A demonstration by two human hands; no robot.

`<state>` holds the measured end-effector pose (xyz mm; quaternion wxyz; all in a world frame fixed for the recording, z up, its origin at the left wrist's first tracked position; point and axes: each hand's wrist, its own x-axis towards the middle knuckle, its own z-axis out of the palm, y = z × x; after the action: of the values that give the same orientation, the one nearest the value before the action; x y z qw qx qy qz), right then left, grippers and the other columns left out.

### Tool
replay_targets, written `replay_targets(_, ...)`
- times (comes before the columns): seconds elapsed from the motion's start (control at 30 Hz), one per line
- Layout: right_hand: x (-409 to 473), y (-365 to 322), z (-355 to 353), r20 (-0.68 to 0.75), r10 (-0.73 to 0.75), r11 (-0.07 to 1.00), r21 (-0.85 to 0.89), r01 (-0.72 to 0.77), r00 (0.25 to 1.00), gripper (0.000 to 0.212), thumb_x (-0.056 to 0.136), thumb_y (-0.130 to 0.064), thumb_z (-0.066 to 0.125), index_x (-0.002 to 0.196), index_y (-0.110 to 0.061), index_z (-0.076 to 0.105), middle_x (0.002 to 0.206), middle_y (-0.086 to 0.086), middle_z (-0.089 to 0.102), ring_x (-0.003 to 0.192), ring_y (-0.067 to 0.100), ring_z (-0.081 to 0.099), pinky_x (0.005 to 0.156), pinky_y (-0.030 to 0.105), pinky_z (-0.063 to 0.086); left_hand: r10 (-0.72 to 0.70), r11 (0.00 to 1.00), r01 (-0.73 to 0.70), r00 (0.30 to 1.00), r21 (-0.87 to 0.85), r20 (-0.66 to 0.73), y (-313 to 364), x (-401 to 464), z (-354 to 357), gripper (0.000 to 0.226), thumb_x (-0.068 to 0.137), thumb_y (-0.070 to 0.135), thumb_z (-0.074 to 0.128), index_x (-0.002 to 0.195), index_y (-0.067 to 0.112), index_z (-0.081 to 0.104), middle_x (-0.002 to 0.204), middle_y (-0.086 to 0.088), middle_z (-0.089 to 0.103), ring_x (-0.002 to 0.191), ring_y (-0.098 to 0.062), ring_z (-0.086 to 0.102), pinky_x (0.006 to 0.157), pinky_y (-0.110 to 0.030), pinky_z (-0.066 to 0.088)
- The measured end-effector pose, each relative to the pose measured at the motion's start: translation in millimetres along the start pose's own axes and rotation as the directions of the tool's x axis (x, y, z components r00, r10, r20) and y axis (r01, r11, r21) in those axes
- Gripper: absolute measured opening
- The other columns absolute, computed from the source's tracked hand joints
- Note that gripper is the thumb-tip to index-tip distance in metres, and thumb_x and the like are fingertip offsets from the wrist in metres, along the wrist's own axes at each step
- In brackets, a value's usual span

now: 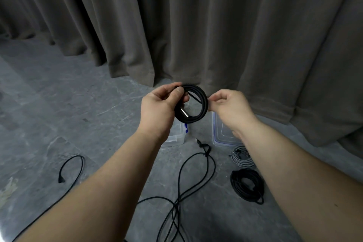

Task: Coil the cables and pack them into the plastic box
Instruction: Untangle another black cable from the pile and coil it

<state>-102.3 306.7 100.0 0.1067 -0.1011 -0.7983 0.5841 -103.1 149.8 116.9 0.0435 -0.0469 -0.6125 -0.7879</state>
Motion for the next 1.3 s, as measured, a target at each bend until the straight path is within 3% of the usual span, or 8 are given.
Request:
replay_targets(0.1, -4.4, -8.2, -3.6, 0.098, 0.118, 0.959, 0.246, -0.139, 0.988, 0.02, 0.086, -0.003, 0.065, 0.071, -0.013, 0.058, 0.05, -0.007, 0.059, 0.045, 0.003, 0.051, 0.044, 0.015, 0.042, 0.015, 1.0, -0.016, 1.0, -0.01, -0.015, 1.7, 2.4, 0.8, 0.01, 0.092, 0.003, 0.061, 0.094, 0.009, 0.068, 0.067, -0.001, 0.069, 0.066, -0.009, 0.065, 0.065, -0.021, 0.052)
replay_targets(0.27, -9.8, -22.0, -8.6, 0.277, 0.203, 0.775, 0.541, -0.327, 0.939, 0.018, 0.094, -0.004, 0.051, 0.081, -0.005, 0.063, 0.068, 0.007, 0.07, 0.063, 0.016, 0.066, 0.057, 0.023, 0.054, 0.007, 1.0, -0.01, 0.995, -0.028, -0.095, -1.7, 5.3, -3.1, 0.011, 0.091, 0.004, 0.063, 0.095, 0.011, 0.07, 0.07, 0.001, 0.072, 0.068, -0.008, 0.067, 0.065, -0.02, 0.052)
replay_targets(0.4, -13.2, -23.9, -3.8, 0.363, 0.194, 0.732, 0.565, -0.381, 0.911, 0.028, 0.099, -0.018, 0.043, 0.087, -0.005, 0.065, 0.077, 0.009, 0.072, 0.071, 0.019, 0.066, 0.067, 0.028, 0.052, -0.012, 0.999, 0.005, 0.992, -0.054, -0.127, -5.6, 3.3, 1.4, 0.01, 0.091, 0.002, 0.063, 0.095, 0.009, 0.069, 0.07, 0.001, 0.072, 0.066, -0.008, 0.067, 0.067, -0.022, 0.054)
replay_targets(0.63, -16.5, -26.2, 2.1, 0.349, 0.185, 0.837, 0.434, -0.334, 0.919, 0.027, 0.095, -0.034, 0.053, 0.082, -0.017, 0.068, 0.078, 0.002, 0.073, 0.069, 0.01, 0.064, 0.065, 0.025, 0.045, 0.034, 0.998, -0.026, 0.987, 0.052, -0.157, -10.3, 0.8, 1.9, 0.012, 0.091, 0.004, 0.063, 0.092, 0.013, 0.07, 0.074, 0.002, 0.072, 0.069, -0.006, 0.068, 0.067, -0.019, 0.053)
replay_targets(0.77, -19.8, -24.6, 4.3, 0.316, 0.072, 0.864, 0.455, -0.217, 0.946, 0.009, 0.09, -0.015, 0.06, 0.095, -0.019, 0.066, 0.081, 0.0, 0.072, 0.077, 0.008, 0.064, 0.073, 0.027, 0.044, 0.057, 0.996, -0.044, 0.985, 0.084, -0.165, -9.8, -0.4, 1.4, 0.013, 0.092, 0.004, 0.062, 0.09, 0.015, 0.07, 0.08, -0.001, 0.072, 0.069, -0.004, 0.068, 0.065, -0.015, 0.052)
replay_targets(0.9, -23.0, -21.0, 9.8, 0.235, -0.116, 0.94, 0.339, 0.03, 0.965, 0.039, 0.083, 0.004, 0.065, 0.11, -0.022, 0.056, 0.086, 0.0, 0.068, 0.079, 0.004, 0.064, 0.071, 0.017, 0.049, 0.058, 0.995, -0.044, 0.983, 0.084, -0.174, -9.9, 0.0, 0.6, 0.012, 0.092, 0.004, 0.062, 0.093, 0.012, 0.07, 0.083, -0.003, 0.072, 0.069, -0.003, 0.068, 0.067, -0.014, 0.051)
replay_targets(1.17, -23.5, -16.8, 20.8, -0.089, -0.312, 0.95, -0.059, 0.308, 0.946, 0.023, 0.078, -0.019, 0.075, 0.089, -0.029, 0.058, 0.071, -0.013, 0.063, 0.071, 0.007, 0.062, 0.072, 0.037, 0.054, 0.096, 0.985, -0.075, 0.986, 0.156, -0.137, -12.8, -1.9, 5.1, 0.012, 0.09, 0.006, 0.065, 0.099, 0.01, 0.071, 0.088, -0.003, 0.074, 0.081, -0.009, 0.072, 0.074, -0.016, 0.053)
replay_targets(1.3, -22.8, -13.4, 17.6, -0.198, -0.531, 0.837, -0.276, 0.473, 0.824, 0.027, 0.074, -0.021, 0.077, 0.097, -0.02, 0.062, 0.094, -0.012, 0.05, 0.084, 0.012, 0.058, 0.075, 0.039, 0.052, 0.115, 0.977, -0.084, 0.981, 0.195, -0.155, -12.7, -2.5, 2.5, 0.011, 0.091, 0.006, 0.065, 0.098, 0.012, 0.071, 0.084, 0.0, 0.073, 0.075, -0.004, 0.069, 0.07, -0.013, 0.051)
